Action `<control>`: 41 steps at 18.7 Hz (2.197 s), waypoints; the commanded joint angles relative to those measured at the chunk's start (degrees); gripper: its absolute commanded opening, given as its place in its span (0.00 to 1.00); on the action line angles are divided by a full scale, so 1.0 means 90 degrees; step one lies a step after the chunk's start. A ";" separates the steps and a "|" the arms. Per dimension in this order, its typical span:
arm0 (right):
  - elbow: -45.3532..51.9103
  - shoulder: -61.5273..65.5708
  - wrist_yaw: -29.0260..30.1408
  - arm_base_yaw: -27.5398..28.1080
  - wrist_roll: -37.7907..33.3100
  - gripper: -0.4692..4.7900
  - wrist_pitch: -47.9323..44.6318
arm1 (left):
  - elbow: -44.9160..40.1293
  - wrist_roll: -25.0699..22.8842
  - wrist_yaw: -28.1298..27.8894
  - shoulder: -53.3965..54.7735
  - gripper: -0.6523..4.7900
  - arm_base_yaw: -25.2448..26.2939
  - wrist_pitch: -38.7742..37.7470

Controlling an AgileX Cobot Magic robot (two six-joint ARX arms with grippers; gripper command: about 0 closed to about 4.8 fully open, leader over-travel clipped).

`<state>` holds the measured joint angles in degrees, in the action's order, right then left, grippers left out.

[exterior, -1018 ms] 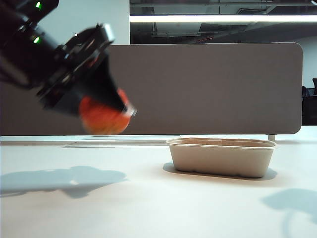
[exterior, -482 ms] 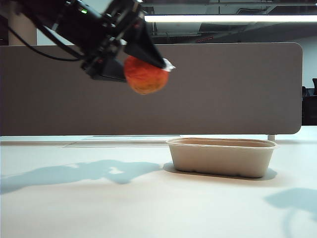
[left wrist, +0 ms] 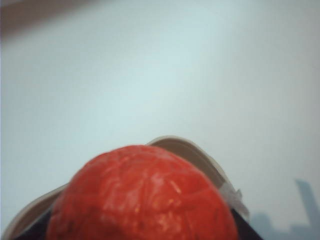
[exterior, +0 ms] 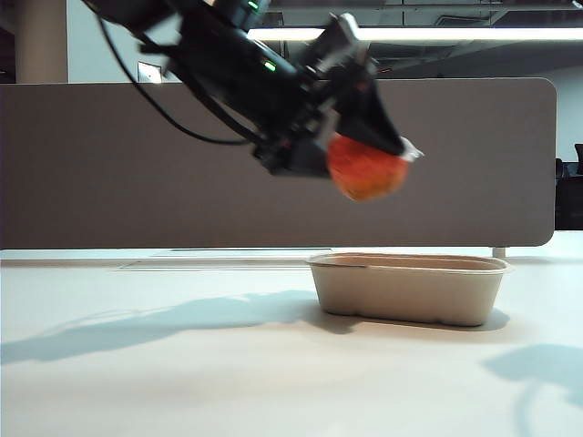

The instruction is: Pick up the orange and place it into the paper lunchbox.

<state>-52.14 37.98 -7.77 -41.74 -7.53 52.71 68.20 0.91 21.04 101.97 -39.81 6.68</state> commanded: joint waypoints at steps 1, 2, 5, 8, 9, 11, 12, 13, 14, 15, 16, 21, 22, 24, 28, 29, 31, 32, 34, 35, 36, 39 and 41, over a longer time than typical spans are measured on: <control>-0.0029 -0.0010 -0.0015 -0.0010 -0.0189 0.08 -0.0102 | 0.0636 -0.0155 -0.0197 0.0903 0.84 -0.0250 0.0136; -0.0029 -0.0010 -0.0012 -0.0010 -0.0189 0.08 -0.0100 | 0.0692 -0.0155 -0.0202 0.0996 0.84 -0.0255 0.0138; -0.0029 -0.0010 -0.0015 -0.0010 -0.0189 0.08 -0.0078 | 0.0811 -0.0170 -0.0267 0.1484 0.84 -0.0296 0.0185; -0.0029 -0.0007 -0.0032 -0.0005 -0.0187 0.08 -0.0078 | 0.0814 -0.0333 -0.0823 0.0432 1.00 -0.0248 -0.1073; -0.0029 -0.0010 -0.0032 -0.0005 -0.0187 0.08 -0.0075 | 0.0814 -0.0447 -0.0903 0.0270 1.00 -0.0245 -0.1236; -0.0029 -0.0010 -0.0034 -0.0005 -0.0187 0.08 -0.0075 | 0.0814 -0.0731 -0.0991 -0.0136 0.69 -0.0240 -0.1746; -0.0027 -0.0007 -0.0041 -0.0002 -0.0187 0.08 -0.0075 | 0.0814 -0.0935 -0.1064 -0.0401 0.23 -0.0238 -0.2176; -0.0027 -0.0007 -0.0083 -0.0005 -0.0187 0.08 -0.0075 | 0.0814 -0.1056 -0.1098 -0.0566 0.11 -0.0236 -0.2489; -0.0027 -0.0007 -0.0163 -0.0005 -0.0185 0.08 -0.0075 | 0.0814 -0.1231 -0.1083 -0.0780 0.10 -0.0236 -0.2975; -0.0027 -0.0010 -0.0165 -0.0005 -0.0185 0.08 -0.0075 | 0.0814 -0.1299 -0.1054 -0.0886 0.10 -0.0236 -0.3288; -0.0027 -0.0010 -0.0160 -0.0005 -0.0185 0.08 -0.0075 | 0.0811 -0.1345 -0.1037 -0.0981 0.10 -0.0236 -0.3604; -0.0024 -0.0010 -0.0148 -0.0005 -0.0185 0.08 -0.0073 | 0.0777 -0.1600 -0.0680 -0.1265 0.10 -0.0236 -0.4833; -0.0024 -0.0010 -0.0146 -0.0007 -0.0185 0.08 -0.0083 | 0.0755 -0.1603 -0.0624 -0.1353 0.10 -0.0236 -0.4923; -0.0024 -0.0012 -0.0129 -0.0010 -0.0182 0.08 -0.0165 | 0.0743 -0.1608 -0.0641 -0.1464 0.10 -0.0236 -0.4930; 0.0005 -0.0061 -0.0148 -0.0010 -0.0126 0.08 -0.0571 | 0.0733 -0.1603 -0.0644 -0.1792 0.11 -0.0165 -0.4940; 0.0044 -0.0090 -0.0148 -0.0010 -0.0056 0.08 -0.0743 | 0.0675 -0.1600 -0.0641 -0.1943 0.11 -0.0136 -0.4911; 0.0206 -0.0117 -0.0146 -0.0010 0.0197 0.08 -0.1146 | 0.0444 -0.1600 -0.0646 -0.2288 0.11 -0.0070 -0.4755; 0.0308 -0.0170 -0.0141 -0.0010 0.0265 0.08 -0.1326 | 0.0284 -0.1598 -0.0644 -0.2475 0.10 -0.0022 -0.4639; 0.0619 -0.0282 -0.0129 -0.0012 0.0362 0.08 -0.1826 | -0.0197 -0.1588 -0.0646 -0.2946 0.11 0.0102 -0.4316; 0.0784 -0.0323 -0.0126 -0.0012 0.0362 0.08 -0.2069 | -0.0435 -0.1554 -0.0644 -0.3157 0.10 0.0160 -0.4153; 0.1987 -0.0821 -0.0301 -0.0005 0.0284 0.08 -0.3111 | -0.2079 -0.1508 -0.0646 -0.4592 0.10 0.0639 -0.3589; 0.2805 -0.1251 -0.0554 -0.0005 0.0289 0.08 -0.3852 | -0.3356 -0.1122 -0.0772 -0.5586 0.11 0.0828 -0.2676; 0.3291 -0.1508 -0.0653 -0.0005 0.0289 0.08 -0.4452 | -0.3934 -0.0976 -0.0865 -0.5972 0.11 0.0826 -0.2198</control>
<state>-24.05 25.21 -12.91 -41.74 -4.86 17.41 34.48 -9.06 13.65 49.54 -32.27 -16.97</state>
